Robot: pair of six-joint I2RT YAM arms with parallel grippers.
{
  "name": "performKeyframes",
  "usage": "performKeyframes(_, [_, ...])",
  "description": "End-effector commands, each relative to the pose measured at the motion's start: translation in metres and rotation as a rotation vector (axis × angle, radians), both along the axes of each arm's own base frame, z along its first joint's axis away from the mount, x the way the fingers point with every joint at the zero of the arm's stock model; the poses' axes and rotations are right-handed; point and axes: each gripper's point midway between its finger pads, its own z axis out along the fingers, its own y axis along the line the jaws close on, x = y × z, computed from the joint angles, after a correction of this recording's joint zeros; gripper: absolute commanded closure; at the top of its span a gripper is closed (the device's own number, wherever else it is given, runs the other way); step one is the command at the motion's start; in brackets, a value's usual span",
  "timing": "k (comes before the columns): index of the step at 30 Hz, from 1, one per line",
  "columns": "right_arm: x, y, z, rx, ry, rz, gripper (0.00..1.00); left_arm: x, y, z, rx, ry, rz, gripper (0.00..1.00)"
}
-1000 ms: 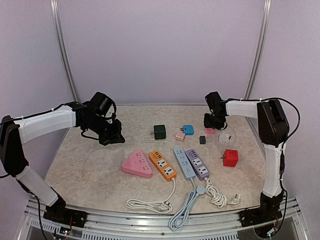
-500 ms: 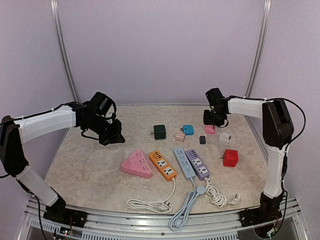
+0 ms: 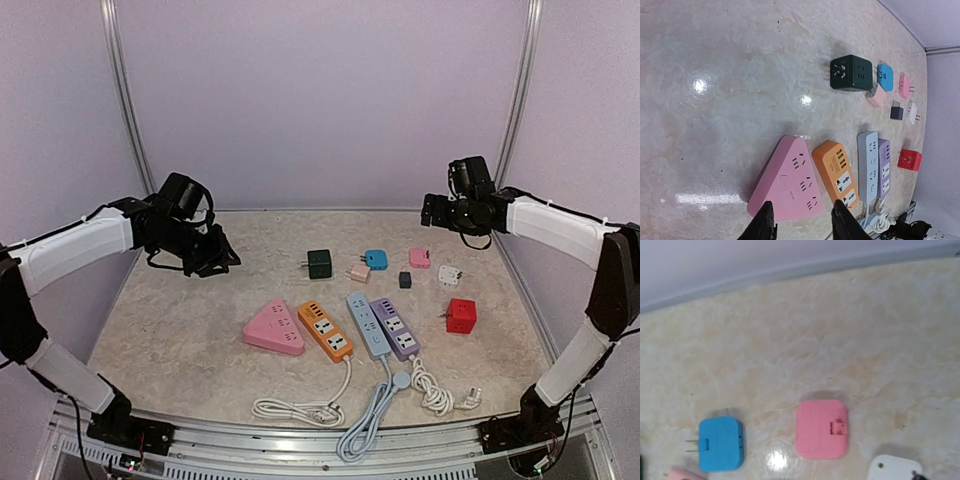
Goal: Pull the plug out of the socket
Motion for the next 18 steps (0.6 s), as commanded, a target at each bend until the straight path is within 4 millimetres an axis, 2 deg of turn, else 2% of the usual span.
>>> performKeyframes(1, [-0.023,-0.014,0.035,-0.005,-0.129,-0.017,0.05,0.004,0.022,0.029,0.007,-0.113,0.04,0.54])
performKeyframes(4, [-0.043,-0.027,0.051,-0.011,-0.206,-0.025,0.03,0.003,0.035,0.042,0.015,-0.169,0.071,0.3])
performKeyframes(8, [-0.071,-0.045,0.068,-0.016,-0.307,-0.046,0.01,-0.001,0.051,0.056,0.012,-0.231,0.112,0.19])
performKeyframes(10, [-0.083,-0.054,0.074,-0.025,-0.355,-0.06,0.01,-0.003,0.059,0.066,0.017,-0.268,0.13,0.03])
performKeyframes(12, [-0.096,-0.066,0.077,-0.043,-0.408,-0.09,0.0,-0.005,0.064,0.072,0.028,-0.302,0.144,0.01])
performKeyframes(14, [-0.109,-0.08,0.066,-0.086,-0.442,-0.126,0.0,-0.006,0.073,0.074,0.051,-0.332,0.17,0.01])
performKeyframes(18, [-0.127,-0.1,0.061,-0.153,-0.504,-0.168,0.0,-0.004,0.095,0.078,0.092,-0.371,0.241,0.01])
